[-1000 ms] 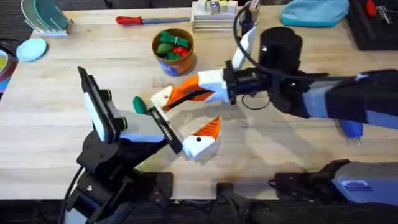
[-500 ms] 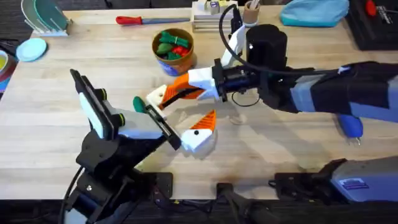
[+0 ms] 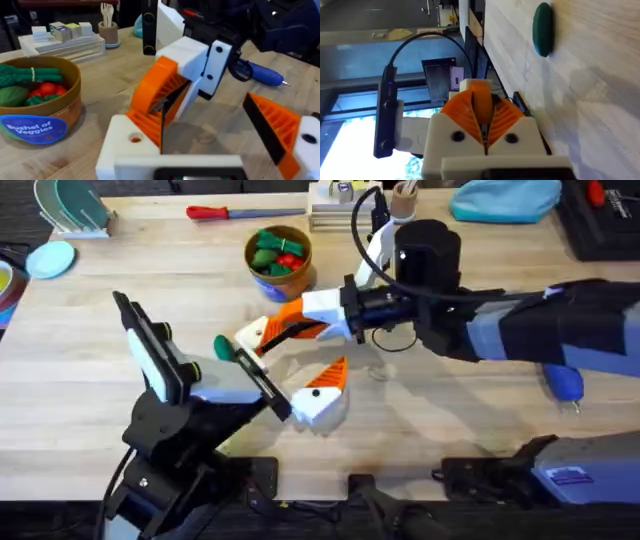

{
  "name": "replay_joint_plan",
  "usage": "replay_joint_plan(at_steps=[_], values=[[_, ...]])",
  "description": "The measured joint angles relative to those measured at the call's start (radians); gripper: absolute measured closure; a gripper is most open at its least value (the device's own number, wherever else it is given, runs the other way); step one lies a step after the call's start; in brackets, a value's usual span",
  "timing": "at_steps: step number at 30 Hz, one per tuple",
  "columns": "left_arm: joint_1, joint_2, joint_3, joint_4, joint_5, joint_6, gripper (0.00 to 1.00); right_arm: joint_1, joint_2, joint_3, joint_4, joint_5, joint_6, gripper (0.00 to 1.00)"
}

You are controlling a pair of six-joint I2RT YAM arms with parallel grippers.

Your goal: Pick up the gripper from the table and insert it into the empty holder that is missing its gripper. Then pick up a screw, insert it into the mounting hole, and use the screwdriver to tighten it. Finally, clean up the table by picking up the vegetable and placing it into the bucket.

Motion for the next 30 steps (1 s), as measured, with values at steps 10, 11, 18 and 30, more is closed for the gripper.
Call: replay_joint_plan(at_steps=[10, 11, 18, 30], values=[[0.005, 0.0, 0.0, -0.002, 0.007, -0.018, 0.008, 0.014, 0.0, 0.008, -0.027, 0.031, -0.013, 0.993], [0.005, 0.0, 0.0, -0.002, 0.011, -0.019, 0.008, 0.014, 0.0, 0.008, -0.027, 0.033, -0.013, 0.993], [0.006, 0.0, 0.0, -0.002, 0.018, -0.02, 0.008, 0.014, 0.0, 0.008, -0.028, 0.033, -0.013, 0.993], [0.005, 0.0, 0.0, -0.001, 0.032, -0.018, 0.008, 0.006, 0.0, 0.008, -0.034, -0.004, -0.014, 0.844]])
